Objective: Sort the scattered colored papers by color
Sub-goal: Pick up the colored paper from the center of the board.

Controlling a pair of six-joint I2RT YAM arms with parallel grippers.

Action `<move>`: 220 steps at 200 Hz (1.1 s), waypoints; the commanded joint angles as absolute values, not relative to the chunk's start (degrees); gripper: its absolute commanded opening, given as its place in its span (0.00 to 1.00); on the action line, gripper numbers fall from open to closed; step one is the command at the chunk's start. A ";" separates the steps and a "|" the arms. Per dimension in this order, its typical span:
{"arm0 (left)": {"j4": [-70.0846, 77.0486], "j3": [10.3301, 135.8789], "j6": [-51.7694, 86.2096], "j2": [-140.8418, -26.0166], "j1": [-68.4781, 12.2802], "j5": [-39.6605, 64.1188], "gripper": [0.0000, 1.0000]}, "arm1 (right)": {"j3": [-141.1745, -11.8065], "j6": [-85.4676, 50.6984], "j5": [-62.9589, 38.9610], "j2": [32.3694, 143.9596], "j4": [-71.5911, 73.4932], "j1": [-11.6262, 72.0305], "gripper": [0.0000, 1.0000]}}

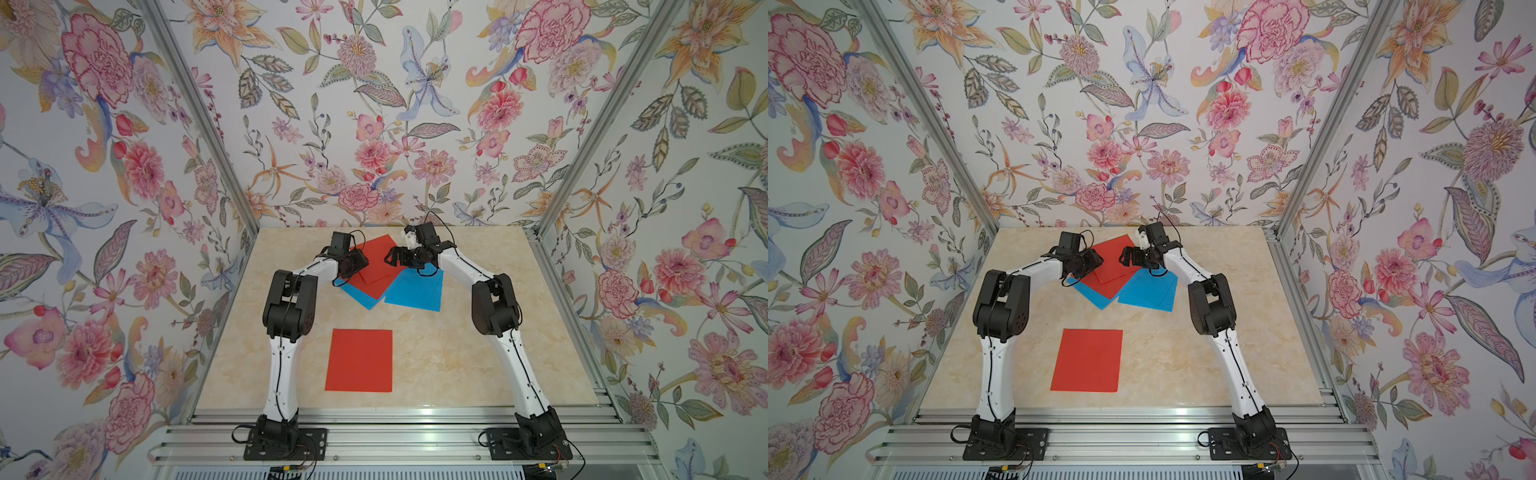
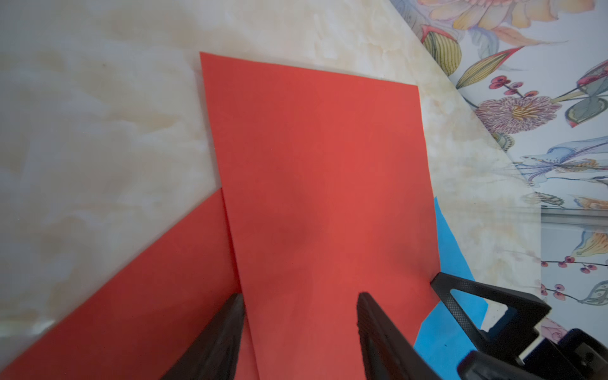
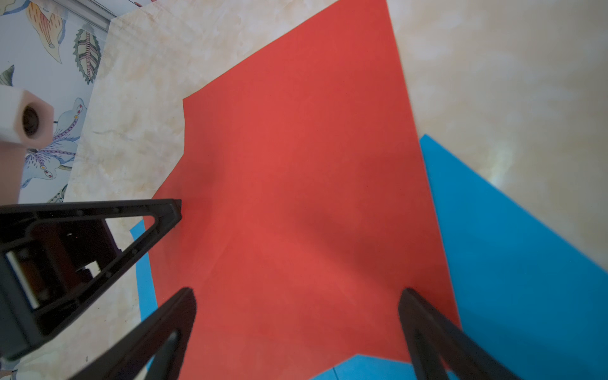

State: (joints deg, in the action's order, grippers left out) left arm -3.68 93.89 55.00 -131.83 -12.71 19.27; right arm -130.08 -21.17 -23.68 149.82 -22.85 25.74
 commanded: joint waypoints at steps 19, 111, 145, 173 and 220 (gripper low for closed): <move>-0.09 84.69 66.35 -135.41 -10.50 25.21 0.59 | -130.48 -20.64 -24.79 152.22 -25.50 25.76 1.00; 2.99 84.71 66.71 -136.87 -9.97 28.99 0.55 | -130.30 -20.88 -25.05 152.23 -25.10 25.88 1.00; 3.05 85.81 66.78 -137.68 -10.59 29.94 0.55 | -130.26 -21.00 -25.30 152.48 -25.00 25.97 1.00; 3.34 87.13 66.60 -138.05 -11.47 30.39 0.55 | -130.26 -20.92 -25.41 152.46 -25.13 26.03 1.00; 3.42 87.70 65.62 -137.73 -11.63 30.32 0.41 | -130.26 -20.51 -25.55 152.35 -25.47 25.99 1.00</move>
